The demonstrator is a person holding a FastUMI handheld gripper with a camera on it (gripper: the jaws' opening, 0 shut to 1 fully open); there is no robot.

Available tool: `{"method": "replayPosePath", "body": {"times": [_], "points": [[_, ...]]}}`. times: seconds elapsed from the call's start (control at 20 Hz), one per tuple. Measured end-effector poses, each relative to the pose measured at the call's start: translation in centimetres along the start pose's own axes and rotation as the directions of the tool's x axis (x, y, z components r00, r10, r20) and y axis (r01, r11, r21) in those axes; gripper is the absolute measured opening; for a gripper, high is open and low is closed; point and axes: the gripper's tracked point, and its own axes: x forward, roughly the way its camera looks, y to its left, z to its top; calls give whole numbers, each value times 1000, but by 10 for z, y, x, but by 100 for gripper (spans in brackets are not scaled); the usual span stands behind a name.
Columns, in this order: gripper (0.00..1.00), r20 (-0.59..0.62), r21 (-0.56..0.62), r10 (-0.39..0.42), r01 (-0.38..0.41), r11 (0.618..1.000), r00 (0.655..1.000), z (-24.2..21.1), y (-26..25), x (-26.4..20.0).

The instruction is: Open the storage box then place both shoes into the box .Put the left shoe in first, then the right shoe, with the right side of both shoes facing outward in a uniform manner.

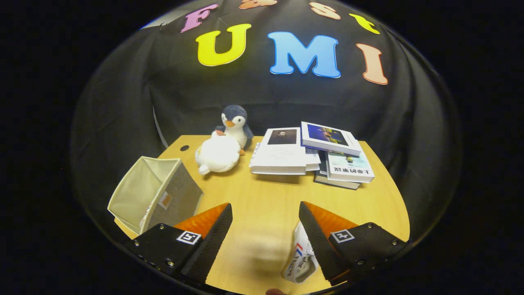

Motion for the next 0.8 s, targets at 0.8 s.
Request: {"method": "replayPosePath", "body": {"times": [0.8], "points": [[99,-280,22,-115,126,992,953,-143,-105,28]]}}
